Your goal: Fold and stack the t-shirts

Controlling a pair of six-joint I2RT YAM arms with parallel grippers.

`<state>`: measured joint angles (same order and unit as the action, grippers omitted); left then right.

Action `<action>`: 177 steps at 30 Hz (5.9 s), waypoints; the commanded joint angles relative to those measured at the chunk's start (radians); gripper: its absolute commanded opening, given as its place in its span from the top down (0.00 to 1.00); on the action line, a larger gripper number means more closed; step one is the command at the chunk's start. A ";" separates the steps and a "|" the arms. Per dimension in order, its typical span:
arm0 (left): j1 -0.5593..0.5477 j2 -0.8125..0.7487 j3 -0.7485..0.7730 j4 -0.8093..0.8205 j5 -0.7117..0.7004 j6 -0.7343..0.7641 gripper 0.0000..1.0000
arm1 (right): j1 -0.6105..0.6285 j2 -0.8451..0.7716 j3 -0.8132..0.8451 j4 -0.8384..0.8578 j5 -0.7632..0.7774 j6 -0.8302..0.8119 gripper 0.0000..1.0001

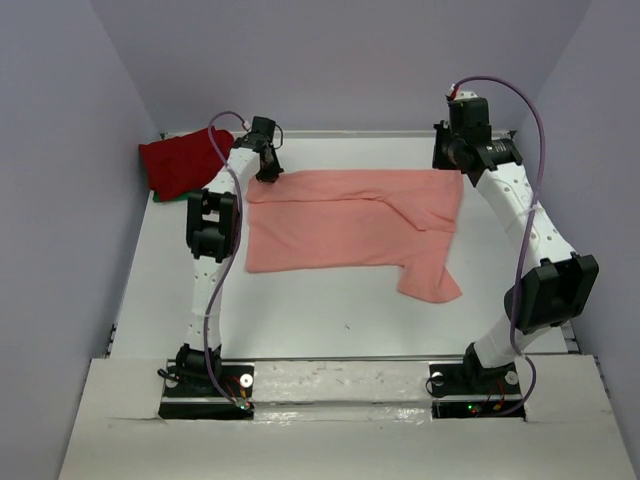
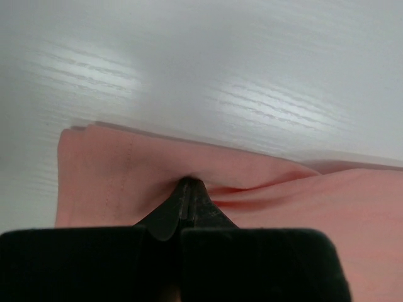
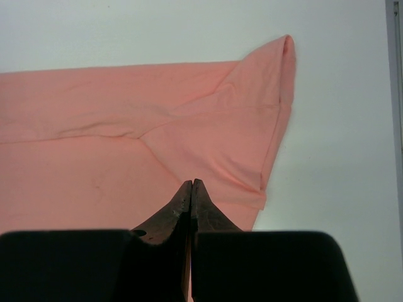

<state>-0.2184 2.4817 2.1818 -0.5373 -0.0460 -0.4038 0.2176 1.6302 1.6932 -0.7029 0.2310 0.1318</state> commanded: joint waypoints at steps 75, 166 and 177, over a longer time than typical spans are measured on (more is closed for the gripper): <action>-0.180 -1.245 -1.061 0.157 -0.247 -0.053 0.02 | -0.001 -0.477 -0.880 -0.075 -0.005 0.611 0.52; -0.185 -1.333 -1.088 0.148 -0.213 -0.044 0.01 | -0.034 -0.305 -0.935 0.005 -0.026 0.717 1.00; -0.203 -1.175 -1.122 0.056 -0.248 -0.162 0.02 | -0.024 -0.420 -0.934 0.002 -0.021 0.654 1.00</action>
<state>-0.4122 1.2839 1.0645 -0.4389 -0.2611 -0.5045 0.1783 1.2491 0.7521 -0.7136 0.1940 0.8150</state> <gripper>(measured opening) 0.985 0.011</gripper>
